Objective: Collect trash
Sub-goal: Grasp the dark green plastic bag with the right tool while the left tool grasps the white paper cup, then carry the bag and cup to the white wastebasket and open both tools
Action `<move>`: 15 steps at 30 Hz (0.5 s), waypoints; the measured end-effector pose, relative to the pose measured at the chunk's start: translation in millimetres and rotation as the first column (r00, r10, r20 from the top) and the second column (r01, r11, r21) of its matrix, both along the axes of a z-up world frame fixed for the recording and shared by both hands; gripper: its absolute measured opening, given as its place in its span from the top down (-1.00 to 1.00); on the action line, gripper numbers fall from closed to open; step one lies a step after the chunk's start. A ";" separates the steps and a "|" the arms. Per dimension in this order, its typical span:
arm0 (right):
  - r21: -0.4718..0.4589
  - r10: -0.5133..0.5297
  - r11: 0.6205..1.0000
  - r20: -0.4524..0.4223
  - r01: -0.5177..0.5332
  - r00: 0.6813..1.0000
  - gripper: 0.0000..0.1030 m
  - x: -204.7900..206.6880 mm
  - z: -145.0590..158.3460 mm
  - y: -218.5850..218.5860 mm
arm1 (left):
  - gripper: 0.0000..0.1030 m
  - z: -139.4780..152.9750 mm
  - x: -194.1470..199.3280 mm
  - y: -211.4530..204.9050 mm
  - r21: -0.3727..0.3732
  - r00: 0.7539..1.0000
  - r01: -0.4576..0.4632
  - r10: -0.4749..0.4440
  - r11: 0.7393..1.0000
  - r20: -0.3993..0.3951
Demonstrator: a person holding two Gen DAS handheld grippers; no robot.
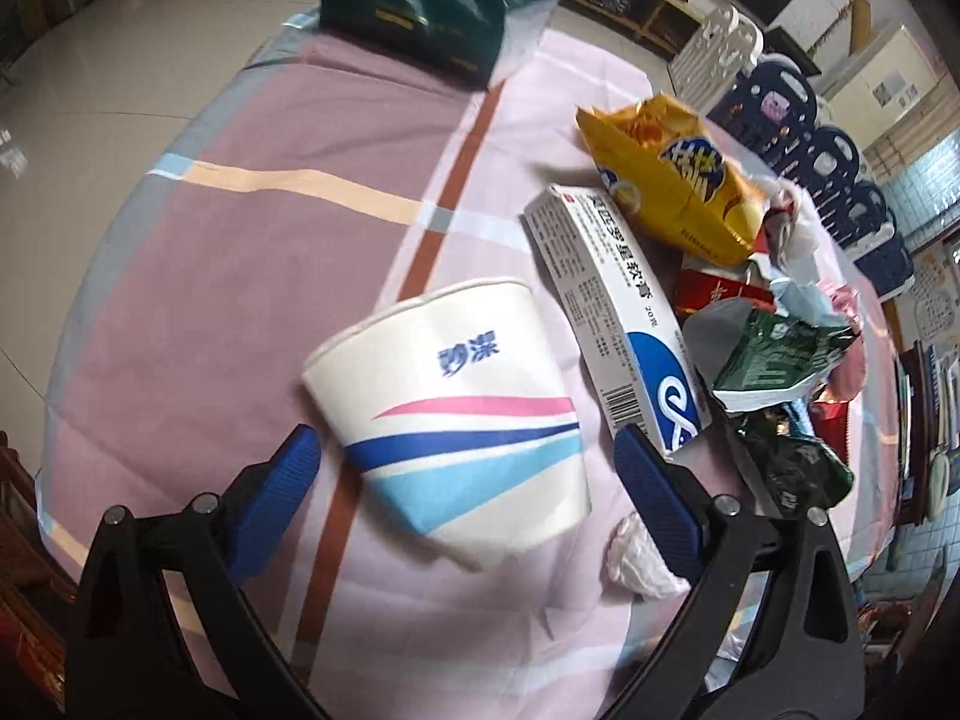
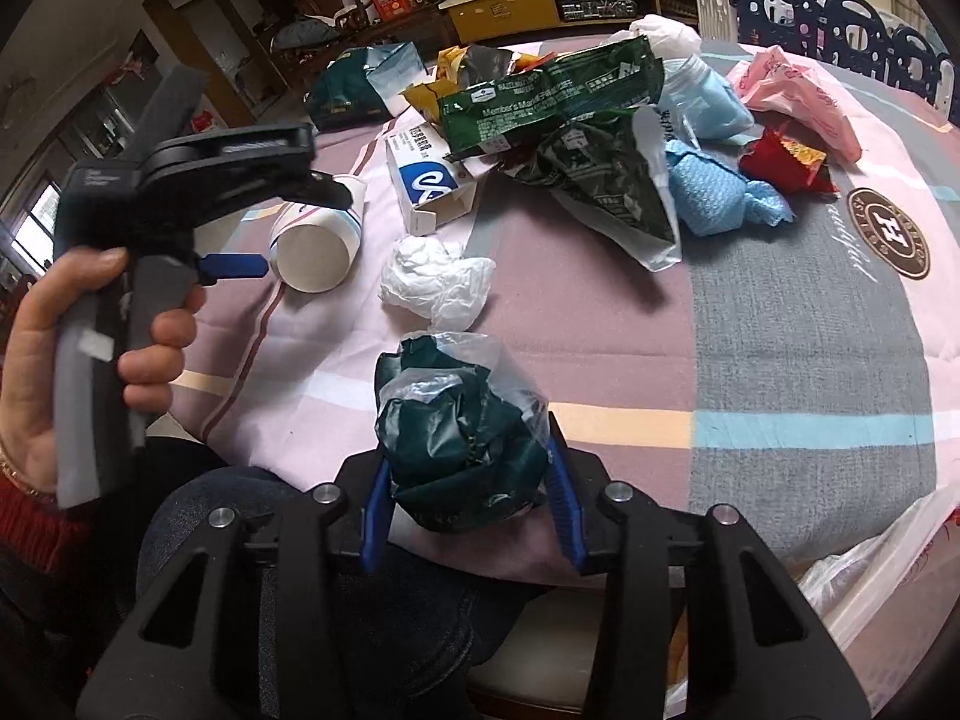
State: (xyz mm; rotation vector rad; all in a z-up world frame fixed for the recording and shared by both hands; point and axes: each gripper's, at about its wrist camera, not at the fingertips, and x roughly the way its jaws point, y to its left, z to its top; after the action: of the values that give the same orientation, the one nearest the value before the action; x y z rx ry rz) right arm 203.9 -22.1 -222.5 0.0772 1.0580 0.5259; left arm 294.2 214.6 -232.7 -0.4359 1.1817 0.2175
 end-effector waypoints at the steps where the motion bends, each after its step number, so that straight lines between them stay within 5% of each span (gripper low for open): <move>1: -0.006 -0.004 1.000 0.003 0.004 1.000 0.14 -1.3 1.2 -2.8 | -0.87 -2.9 2.7 -2.1 0.011 1.000 0.007 -0.007 1.000 -0.007; 4: 0.004 -0.017 1.000 0.013 0.017 1.000 0.14 -4.4 5.5 -10.1 | -0.35 -9.2 5.6 -7.3 0.049 1.000 0.023 -0.022 0.999 -0.018; 10: 0.016 -0.058 0.998 0.054 0.057 0.997 0.14 -12.1 24.2 -29.8 | -0.34 8.8 -17.9 -3.1 0.037 0.998 -0.001 -0.001 0.999 0.069; 15: 0.026 -0.120 0.993 0.111 0.118 0.987 0.14 -30.8 55.9 -67.1 | -0.34 65.6 -63.3 -23.7 0.112 0.976 0.021 -0.045 0.993 0.215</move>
State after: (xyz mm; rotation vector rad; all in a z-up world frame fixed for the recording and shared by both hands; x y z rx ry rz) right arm 173.1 -89.2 -166.6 0.1258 0.9327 0.4278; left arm 231.0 190.9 -167.2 -0.3345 0.9564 0.1996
